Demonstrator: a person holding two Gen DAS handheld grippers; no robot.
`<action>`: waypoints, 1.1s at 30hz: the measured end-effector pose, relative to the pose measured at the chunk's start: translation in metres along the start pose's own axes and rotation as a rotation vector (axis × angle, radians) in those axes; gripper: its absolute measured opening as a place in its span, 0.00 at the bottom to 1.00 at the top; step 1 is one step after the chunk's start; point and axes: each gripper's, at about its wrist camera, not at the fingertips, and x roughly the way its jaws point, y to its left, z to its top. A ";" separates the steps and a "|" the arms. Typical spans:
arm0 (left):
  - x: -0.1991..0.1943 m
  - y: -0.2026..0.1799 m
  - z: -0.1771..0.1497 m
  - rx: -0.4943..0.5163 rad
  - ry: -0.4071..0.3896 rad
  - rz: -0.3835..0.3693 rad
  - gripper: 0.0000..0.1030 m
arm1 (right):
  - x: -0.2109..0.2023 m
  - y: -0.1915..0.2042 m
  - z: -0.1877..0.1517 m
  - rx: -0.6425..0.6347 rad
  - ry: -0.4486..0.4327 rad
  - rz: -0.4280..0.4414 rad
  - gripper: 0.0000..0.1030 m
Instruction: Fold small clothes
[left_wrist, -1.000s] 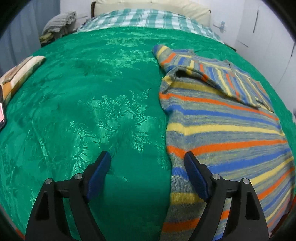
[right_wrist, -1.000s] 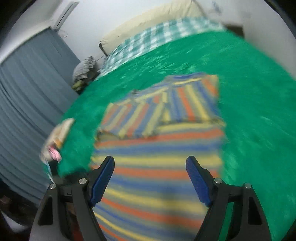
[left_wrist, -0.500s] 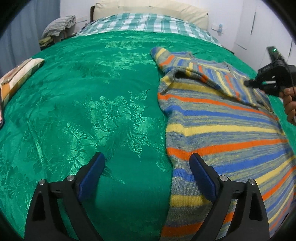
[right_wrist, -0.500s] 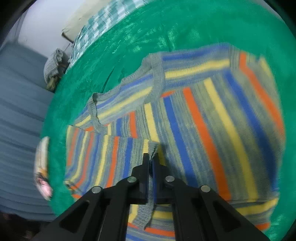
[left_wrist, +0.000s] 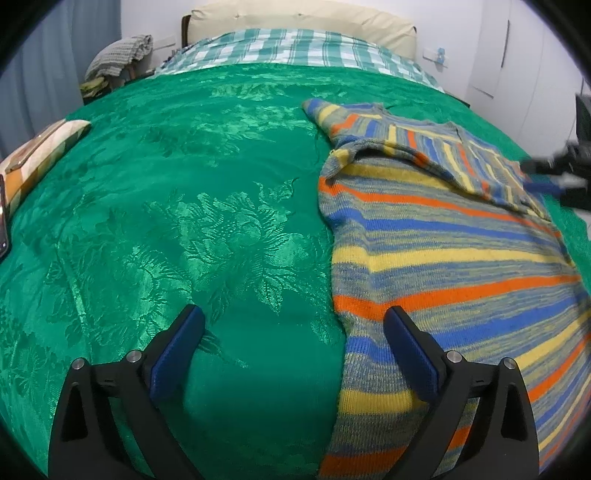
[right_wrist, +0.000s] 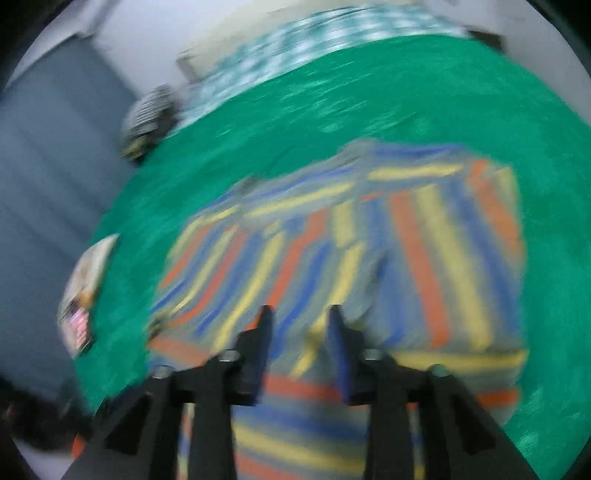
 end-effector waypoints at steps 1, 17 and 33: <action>0.000 0.000 0.000 -0.001 -0.001 -0.001 0.96 | 0.008 0.002 -0.010 -0.016 0.047 0.017 0.50; -0.059 -0.033 -0.022 0.161 0.107 -0.065 0.97 | -0.096 -0.009 -0.159 -0.254 0.212 -0.012 0.47; -0.067 0.016 -0.062 -0.077 0.373 -0.060 0.96 | -0.152 -0.077 -0.204 0.018 0.296 -0.162 0.49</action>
